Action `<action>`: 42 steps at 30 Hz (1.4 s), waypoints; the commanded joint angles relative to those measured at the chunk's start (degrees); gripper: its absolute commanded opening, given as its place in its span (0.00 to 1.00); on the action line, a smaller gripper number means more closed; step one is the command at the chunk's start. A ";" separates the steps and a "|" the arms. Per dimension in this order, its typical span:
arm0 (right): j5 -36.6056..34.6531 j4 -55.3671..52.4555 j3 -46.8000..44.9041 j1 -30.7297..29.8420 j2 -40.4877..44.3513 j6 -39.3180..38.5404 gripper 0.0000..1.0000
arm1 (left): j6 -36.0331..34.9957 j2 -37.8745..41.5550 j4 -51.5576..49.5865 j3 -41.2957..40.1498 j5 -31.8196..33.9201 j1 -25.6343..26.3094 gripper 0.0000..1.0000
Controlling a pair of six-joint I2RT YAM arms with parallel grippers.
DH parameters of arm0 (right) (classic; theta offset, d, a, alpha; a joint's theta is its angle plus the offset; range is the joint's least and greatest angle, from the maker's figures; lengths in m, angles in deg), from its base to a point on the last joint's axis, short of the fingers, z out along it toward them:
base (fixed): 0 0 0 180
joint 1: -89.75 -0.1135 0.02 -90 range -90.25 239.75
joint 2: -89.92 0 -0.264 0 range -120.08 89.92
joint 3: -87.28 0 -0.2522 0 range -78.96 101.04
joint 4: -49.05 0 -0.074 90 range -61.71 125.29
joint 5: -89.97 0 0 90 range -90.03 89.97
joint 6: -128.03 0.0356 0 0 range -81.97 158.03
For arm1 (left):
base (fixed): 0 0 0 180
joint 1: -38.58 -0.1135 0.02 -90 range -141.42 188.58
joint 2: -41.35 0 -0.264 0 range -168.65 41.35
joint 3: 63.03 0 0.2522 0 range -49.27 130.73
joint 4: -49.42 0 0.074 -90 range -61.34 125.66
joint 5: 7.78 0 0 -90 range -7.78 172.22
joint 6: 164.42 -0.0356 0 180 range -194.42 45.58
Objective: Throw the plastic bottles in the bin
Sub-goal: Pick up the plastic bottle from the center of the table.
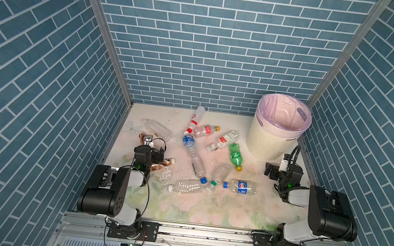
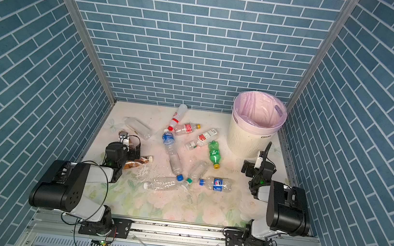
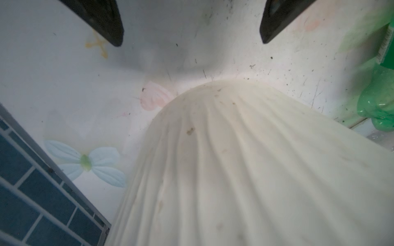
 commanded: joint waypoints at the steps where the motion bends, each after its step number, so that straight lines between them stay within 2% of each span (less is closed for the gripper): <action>1: 1.78 5.71 2.97 -0.60 -1.28 -3.77 0.99 | -2.02 -1.15 4.71 1.67 1.31 -0.11 0.99; 6: 1.44 5.59 3.01 -0.59 -1.32 -3.61 0.99 | -2.75 -1.21 3.74 2.25 -0.81 -0.11 0.99; 8: -2.81 4.49 3.66 -0.53 -1.35 -1.93 0.99 | -3.25 -1.21 3.28 2.47 -2.21 -0.11 0.99; 24: -2.85 4.84 3.41 -0.68 -1.25 -1.91 0.99 | -2.81 -1.22 3.46 2.47 -3.33 -0.74 0.99; 27: -7.91 3.89 3.11 -0.73 0.56 -0.40 0.99 | -2.73 -1.18 3.48 2.45 -3.35 -0.77 0.99; 30: -13.53 -3.68 4.68 -0.69 5.50 1.87 0.99 | -2.13 -0.48 2.86 2.42 -1.32 -0.78 0.99; 33: -13.04 -12.69 8.17 -0.69 7.75 2.82 0.99 | 0.24 4.22 -6.26 5.34 4.89 -0.73 0.99; 35: -12.57 -17.37 9.78 -0.64 9.40 3.93 0.99 | 0.63 7.29 -16.79 9.80 7.64 -0.56 0.99; 38: -16.24 -20.88 9.64 -0.67 12.14 8.48 0.99 | 3.35 10.41 -30.39 15.83 13.45 -0.11 0.99; 42: -18.65 -23.71 7.95 -0.77 17.65 10.22 0.99 | 10.96 15.42 -40.57 19.10 15.80 0.15 0.99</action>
